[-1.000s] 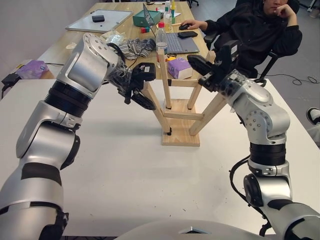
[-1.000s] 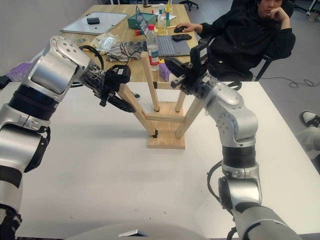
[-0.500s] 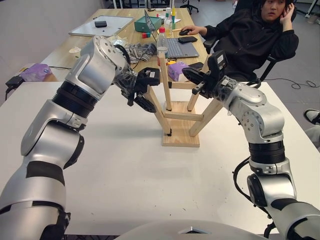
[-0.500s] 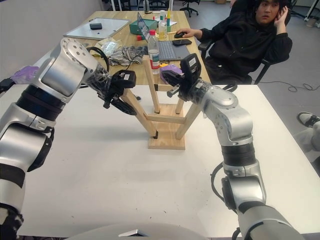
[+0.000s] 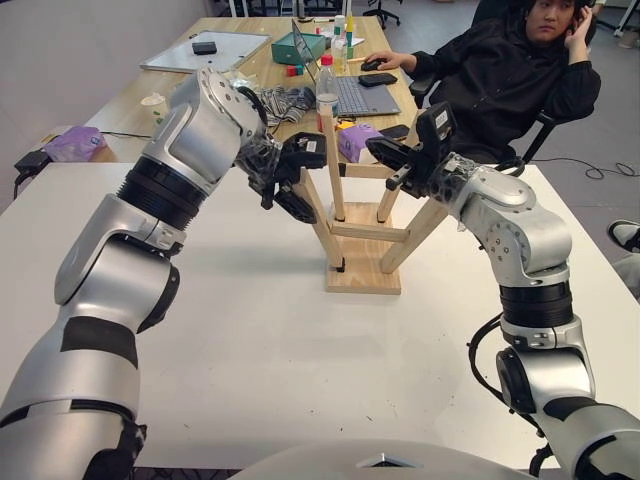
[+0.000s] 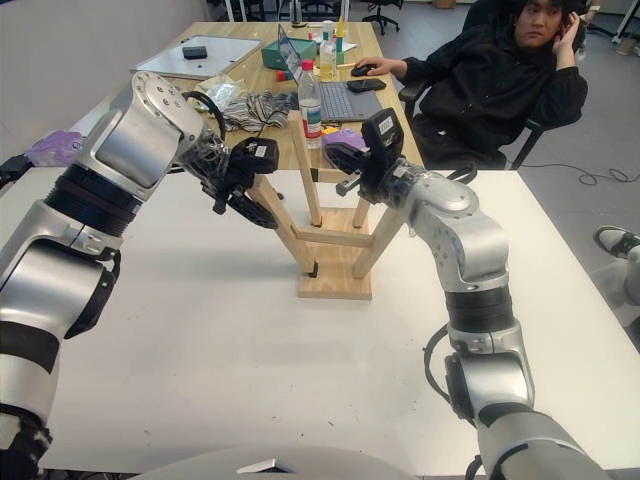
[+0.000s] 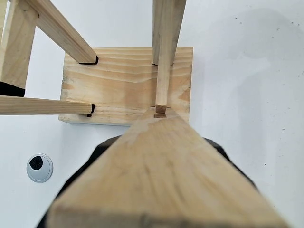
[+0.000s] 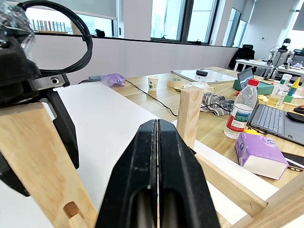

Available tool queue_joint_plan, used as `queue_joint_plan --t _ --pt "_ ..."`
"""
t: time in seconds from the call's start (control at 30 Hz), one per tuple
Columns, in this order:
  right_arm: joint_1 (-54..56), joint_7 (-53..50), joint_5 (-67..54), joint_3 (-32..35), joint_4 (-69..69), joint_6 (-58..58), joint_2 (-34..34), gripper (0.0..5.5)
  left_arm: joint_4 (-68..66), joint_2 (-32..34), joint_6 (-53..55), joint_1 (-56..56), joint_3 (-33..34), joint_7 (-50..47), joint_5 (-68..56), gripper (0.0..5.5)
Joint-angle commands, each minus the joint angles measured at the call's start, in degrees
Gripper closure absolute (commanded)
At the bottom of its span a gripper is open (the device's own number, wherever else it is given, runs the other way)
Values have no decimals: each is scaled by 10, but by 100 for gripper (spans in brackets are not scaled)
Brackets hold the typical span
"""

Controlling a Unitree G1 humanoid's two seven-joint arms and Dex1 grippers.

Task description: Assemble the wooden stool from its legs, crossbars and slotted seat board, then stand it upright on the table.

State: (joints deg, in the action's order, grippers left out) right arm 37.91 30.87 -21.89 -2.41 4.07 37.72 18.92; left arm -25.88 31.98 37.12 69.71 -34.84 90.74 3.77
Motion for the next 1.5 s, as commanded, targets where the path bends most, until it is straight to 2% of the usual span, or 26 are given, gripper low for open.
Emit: queue_joint_plan --t 0.03,0.6,0.83,0.97,1.1,1.13,1.2,1.27,1.37,1.5 --pt "-55 -2 5 -33 -33 46 -14 550 -17 -76 12 -106 -68 -11 8 348" --pt "-73 -3 -1 -57 -12 75 -23 550 -23 -149 21 -107 -93 -16 19 348" --pt "-65 -8 -8 -49 -7 78 -30 550 -31 -149 14 -108 -95 -17 30 348" --pt "0 -33 -57 14 20 99 -55 550 -44 -151 9 -109 -92 -23 33 348" --pt "161 -120 -183 162 31 151 -77 550 -58 -155 7 -113 -91 -31 36 348" --pt "220 -160 -225 216 5 157 -66 550 -66 -157 6 -113 -90 -34 37 348" --pt "285 -208 -257 280 -37 157 -36 550 -78 -159 5 -114 -87 -37 38 348" --pt "295 -220 -240 295 -66 148 -1 550 -89 -161 4 -114 -84 -41 38 348" --pt "239 -204 -178 271 -109 117 44 550 -106 -165 0 -113 -80 -44 40 348" --pt "131 -171 -112 216 -154 68 43 550 -120 -167 -4 -109 -79 -42 43 348"
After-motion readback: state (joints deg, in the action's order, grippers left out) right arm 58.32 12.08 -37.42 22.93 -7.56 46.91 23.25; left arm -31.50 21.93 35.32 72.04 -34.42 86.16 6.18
